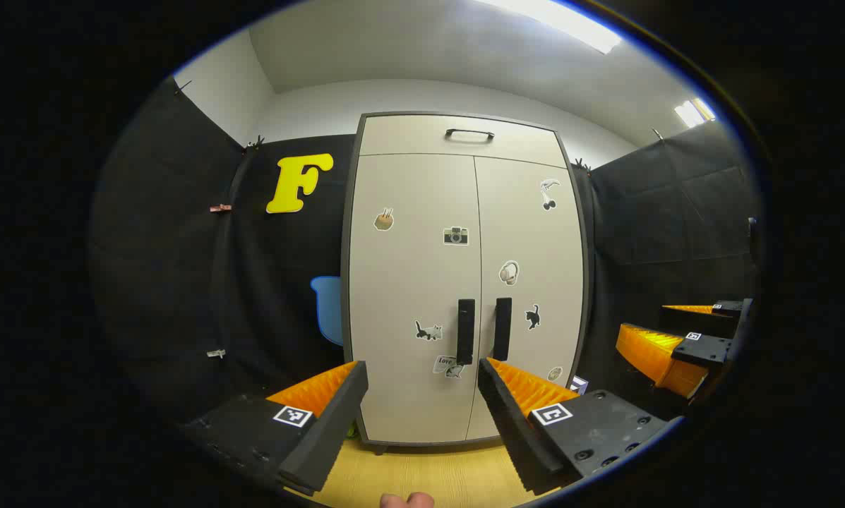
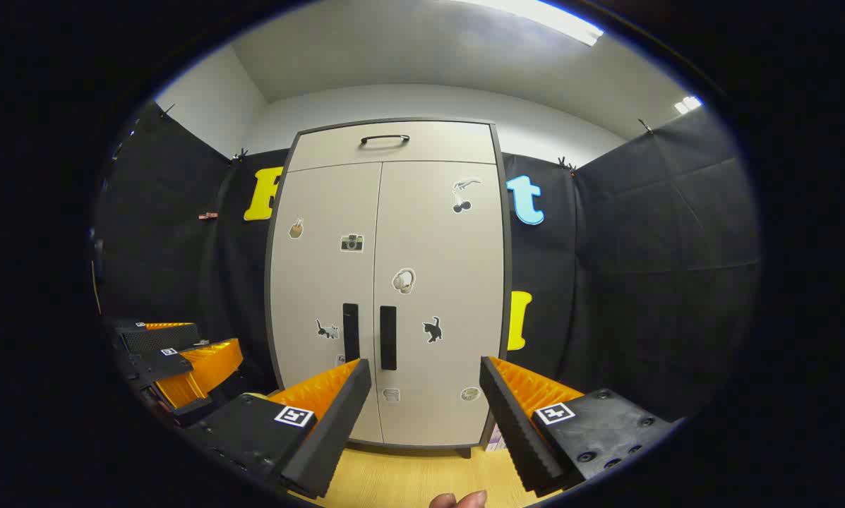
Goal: Open the right door of the double-door shoe cabinet with the right hand, and open the left door with the left hand.
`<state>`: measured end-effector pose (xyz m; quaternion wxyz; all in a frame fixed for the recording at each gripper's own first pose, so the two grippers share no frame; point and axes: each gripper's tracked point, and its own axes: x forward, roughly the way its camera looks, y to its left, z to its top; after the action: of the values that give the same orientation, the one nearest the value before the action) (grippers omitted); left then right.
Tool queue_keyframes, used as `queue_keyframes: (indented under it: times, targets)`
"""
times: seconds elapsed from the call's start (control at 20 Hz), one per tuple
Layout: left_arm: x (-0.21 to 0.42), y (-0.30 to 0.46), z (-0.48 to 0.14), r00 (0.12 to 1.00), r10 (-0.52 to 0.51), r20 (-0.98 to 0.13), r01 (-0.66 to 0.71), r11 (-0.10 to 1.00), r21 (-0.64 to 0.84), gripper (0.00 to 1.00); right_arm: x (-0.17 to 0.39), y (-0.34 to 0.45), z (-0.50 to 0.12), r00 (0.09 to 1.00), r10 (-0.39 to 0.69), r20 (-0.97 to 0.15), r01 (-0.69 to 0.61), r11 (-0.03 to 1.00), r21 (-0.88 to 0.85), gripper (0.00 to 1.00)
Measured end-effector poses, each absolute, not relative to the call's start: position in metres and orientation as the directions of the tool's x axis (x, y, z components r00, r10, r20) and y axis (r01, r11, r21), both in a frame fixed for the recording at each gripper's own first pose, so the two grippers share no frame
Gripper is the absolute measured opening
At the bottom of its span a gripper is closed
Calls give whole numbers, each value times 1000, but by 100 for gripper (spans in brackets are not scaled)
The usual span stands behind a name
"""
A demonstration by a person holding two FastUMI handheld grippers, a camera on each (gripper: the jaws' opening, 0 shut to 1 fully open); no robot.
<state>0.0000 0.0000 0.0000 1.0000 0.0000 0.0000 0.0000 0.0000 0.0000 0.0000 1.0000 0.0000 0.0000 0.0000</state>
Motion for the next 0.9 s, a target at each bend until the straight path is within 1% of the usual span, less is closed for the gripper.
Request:
queue_keyframes:
  times: [0.25, 0.65, 0.9]
  targets:
    - [-1, 2, -1, 1000, 5, 0, -5, 1000, 5, 97, 1, -4, -3, 1000, -14, -12, 14, 1000, -8, 97]
    - [1, 7, -2, 1000, 14, 1, -14, 1000, 6, 97, 4, -4, -13, 998, -14, -54, 16, 999, 45, 98]
    - [2, 10, -4, 1000, 17, -4, -17, 1000, 6, 97, 9, -4, -14, 998, -21, -61, 23, 999, 27, 98]
